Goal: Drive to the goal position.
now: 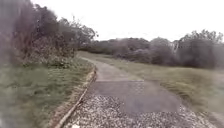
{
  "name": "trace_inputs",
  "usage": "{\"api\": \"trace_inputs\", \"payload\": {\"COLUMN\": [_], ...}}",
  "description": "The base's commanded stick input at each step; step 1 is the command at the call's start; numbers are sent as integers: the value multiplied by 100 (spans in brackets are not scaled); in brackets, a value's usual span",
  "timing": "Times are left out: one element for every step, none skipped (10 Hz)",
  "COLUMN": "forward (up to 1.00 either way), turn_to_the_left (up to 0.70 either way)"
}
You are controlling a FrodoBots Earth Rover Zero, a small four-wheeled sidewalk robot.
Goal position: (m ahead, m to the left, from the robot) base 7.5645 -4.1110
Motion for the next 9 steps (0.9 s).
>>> {"api": "trace_inputs", "payload": {"forward": [70,70,70,70,70,70,70,70,70], "turn_to_the_left": [-35,-35,-25,-10,0,0,0,0,0]}}
